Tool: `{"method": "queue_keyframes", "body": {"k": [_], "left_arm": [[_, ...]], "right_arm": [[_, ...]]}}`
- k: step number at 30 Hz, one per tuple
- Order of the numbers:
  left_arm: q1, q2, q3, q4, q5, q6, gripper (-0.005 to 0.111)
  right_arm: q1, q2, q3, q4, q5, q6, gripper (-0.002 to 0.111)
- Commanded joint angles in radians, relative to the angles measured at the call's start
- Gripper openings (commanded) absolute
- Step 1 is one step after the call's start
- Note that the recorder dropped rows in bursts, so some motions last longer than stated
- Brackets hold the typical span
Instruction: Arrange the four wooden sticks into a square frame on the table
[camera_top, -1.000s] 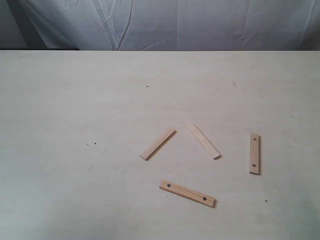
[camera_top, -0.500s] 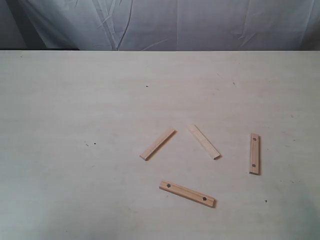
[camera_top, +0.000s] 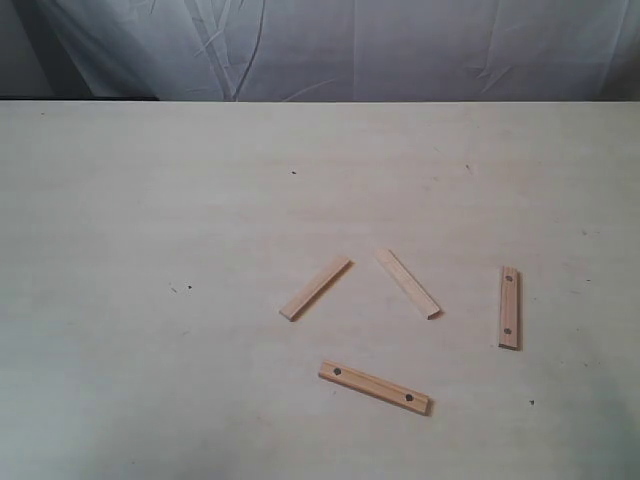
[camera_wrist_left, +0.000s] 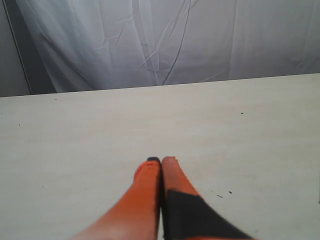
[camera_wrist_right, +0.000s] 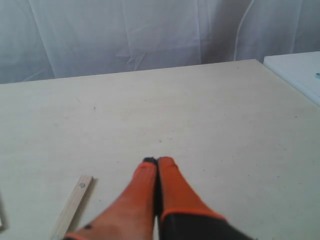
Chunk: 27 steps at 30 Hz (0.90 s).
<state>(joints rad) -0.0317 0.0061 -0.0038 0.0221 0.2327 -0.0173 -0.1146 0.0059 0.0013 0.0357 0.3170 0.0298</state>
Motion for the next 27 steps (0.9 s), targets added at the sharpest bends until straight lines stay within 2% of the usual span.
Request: {"method": "queue_keyframes", "body": {"k": [1, 6, 16, 23, 27], "left_arm": [[0.002, -0.006, 0.004, 0.019, -0.004, -0.002, 0.000], [0.002, -0.006, 0.004, 0.046, -0.118, -0.002, 0.000], [0.002, -0.006, 0.004, 0.046, -0.349, -0.002, 0.000], [0.002, -0.006, 0.004, 0.046, -0.405, -0.005, 0.000], [0.002, -0.006, 0.004, -0.099, -0.402, -0.010, 0.000]], "right_arm": [[-0.006, -0.006, -0.001, -0.005, -0.013, -0.004, 0.000], [-0.006, -0.006, -0.001, -0.005, -0.048, -0.004, 0.000], [-0.006, -0.006, -0.001, -0.005, -0.276, -0.004, 0.000], [-0.006, -0.006, -0.001, -0.005, -0.310, -0.004, 0.000], [-0.006, -0.006, -0.001, 0.002, -0.477, -0.004, 0.000]]}}
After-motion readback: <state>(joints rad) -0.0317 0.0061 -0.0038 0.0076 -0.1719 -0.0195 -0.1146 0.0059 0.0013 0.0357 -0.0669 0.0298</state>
